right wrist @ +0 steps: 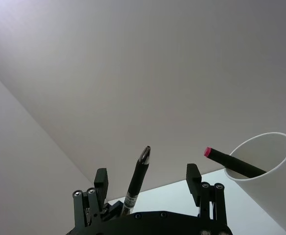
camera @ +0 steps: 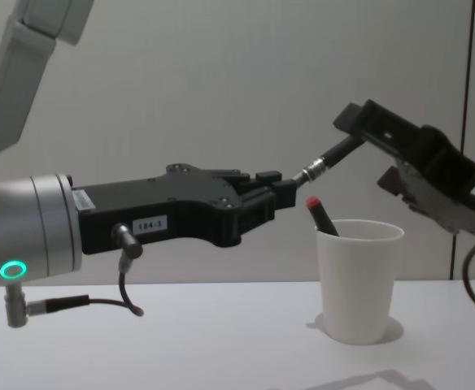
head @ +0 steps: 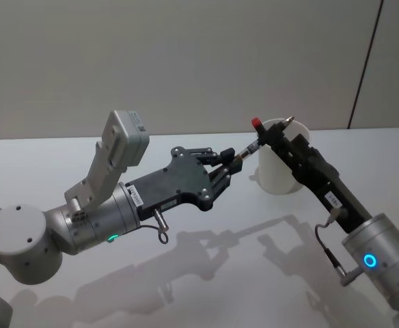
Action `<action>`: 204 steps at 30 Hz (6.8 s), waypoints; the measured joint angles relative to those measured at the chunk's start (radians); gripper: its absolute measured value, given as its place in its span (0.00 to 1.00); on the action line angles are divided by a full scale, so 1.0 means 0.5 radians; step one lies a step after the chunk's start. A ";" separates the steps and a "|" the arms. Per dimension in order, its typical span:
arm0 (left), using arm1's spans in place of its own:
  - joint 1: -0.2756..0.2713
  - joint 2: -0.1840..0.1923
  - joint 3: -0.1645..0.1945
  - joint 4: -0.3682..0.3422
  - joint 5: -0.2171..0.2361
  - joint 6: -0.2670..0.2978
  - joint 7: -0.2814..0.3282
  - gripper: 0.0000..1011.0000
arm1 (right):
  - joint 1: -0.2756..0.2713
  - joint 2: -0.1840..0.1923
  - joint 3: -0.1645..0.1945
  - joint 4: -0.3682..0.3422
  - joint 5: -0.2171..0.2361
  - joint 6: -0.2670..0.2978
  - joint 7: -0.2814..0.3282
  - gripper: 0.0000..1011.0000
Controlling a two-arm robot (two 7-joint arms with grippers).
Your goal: Place the pen into the pen holder.
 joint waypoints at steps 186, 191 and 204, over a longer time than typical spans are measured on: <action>0.000 0.000 0.000 0.000 0.000 0.000 0.000 0.99 | 0.519 0.093 0.050 0.345 -1.317 -0.263 -0.132 0.14; 0.000 0.000 0.000 0.000 0.000 0.000 0.000 0.99 | 0.552 0.075 0.043 0.399 -1.394 -0.277 -0.153 0.14; 0.000 0.000 0.000 0.000 0.000 0.000 0.000 0.99 | 0.629 0.025 0.026 0.557 -1.460 -0.308 -0.138 0.14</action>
